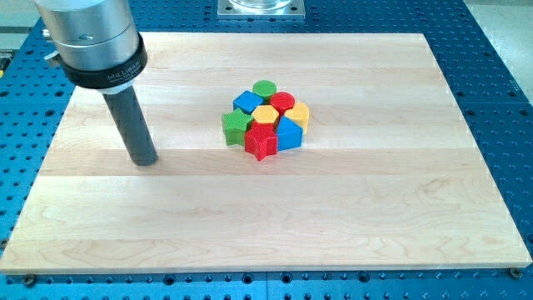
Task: Place your arm at the bottom of the red star
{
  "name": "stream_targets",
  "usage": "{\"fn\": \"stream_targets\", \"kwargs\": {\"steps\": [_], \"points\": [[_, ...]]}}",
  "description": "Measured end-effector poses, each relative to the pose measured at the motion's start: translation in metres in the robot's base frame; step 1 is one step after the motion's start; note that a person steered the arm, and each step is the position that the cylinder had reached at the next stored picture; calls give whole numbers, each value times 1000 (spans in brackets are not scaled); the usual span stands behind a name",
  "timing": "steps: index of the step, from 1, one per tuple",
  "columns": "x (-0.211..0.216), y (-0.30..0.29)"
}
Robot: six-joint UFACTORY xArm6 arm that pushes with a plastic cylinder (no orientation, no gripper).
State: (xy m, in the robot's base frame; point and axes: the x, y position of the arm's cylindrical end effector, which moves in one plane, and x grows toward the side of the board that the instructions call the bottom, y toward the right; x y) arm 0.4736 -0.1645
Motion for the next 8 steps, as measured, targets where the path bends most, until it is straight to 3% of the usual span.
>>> {"fn": "stream_targets", "kwargs": {"steps": [6, 8], "points": [[4, 2], [52, 127]]}}
